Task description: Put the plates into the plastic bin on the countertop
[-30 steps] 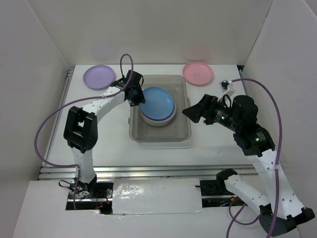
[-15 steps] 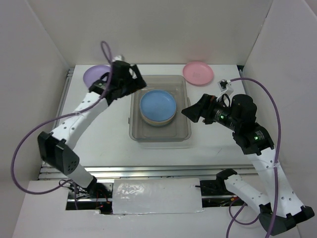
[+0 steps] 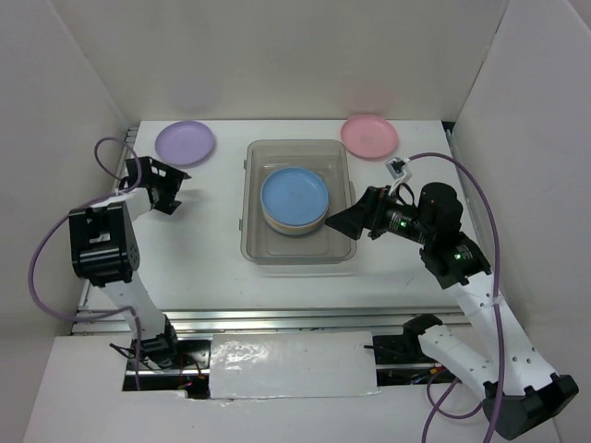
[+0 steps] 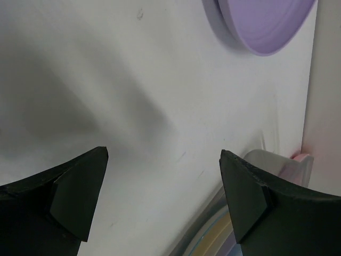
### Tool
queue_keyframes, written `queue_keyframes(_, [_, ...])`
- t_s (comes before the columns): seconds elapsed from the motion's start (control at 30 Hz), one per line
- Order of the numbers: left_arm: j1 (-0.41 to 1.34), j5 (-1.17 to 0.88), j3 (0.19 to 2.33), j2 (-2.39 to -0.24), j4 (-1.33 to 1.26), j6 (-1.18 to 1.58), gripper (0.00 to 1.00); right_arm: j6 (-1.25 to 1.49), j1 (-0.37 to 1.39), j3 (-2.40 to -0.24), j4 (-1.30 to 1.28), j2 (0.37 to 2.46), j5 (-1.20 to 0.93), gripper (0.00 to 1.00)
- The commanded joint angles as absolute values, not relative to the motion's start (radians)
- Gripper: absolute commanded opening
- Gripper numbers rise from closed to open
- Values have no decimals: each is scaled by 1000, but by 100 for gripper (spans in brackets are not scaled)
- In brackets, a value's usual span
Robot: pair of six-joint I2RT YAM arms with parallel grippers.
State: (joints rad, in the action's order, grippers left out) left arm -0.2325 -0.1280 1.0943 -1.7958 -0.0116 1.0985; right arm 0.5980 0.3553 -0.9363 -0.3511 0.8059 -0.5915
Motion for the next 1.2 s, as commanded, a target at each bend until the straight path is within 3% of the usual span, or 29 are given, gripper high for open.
queue_keyframes(0.0, [-232,-180,1207,-1914,-229,1167,99,641,357,-914,-161,790,-722,100])
queue_keyframes(0.4, [-232,-77,1477,-2269,-224,1238,99,712,382,-802,-41,773,-765,100])
queue_keyframes(0.57, [-207,29,1539,-2276,-89,1238,91,669,391,-830,-101,776,-740,100])
queue_keyframes(0.7, [-193,74,1551,-2278,-26,1249,76,657,391,-836,-118,755,-715,100])
queue_keyframes(0.8, [-193,81,1543,-2279,-11,1262,55,632,391,-854,-149,747,-701,100])
queue_keyframes(0.97, [-210,68,1500,-2267,-35,1304,44,618,388,-870,-179,727,-684,100])
queue_keyframes(1.03, [-213,54,1511,-2263,-23,1301,21,614,391,-876,-189,715,-677,100])
queue_keyframes(1.07, [-215,51,1508,-2254,-15,1296,3,614,390,-879,-192,710,-672,100])
queue_keyframes(1.17, [-218,49,1482,-2170,24,1290,0,609,391,-891,-207,706,-664,100])
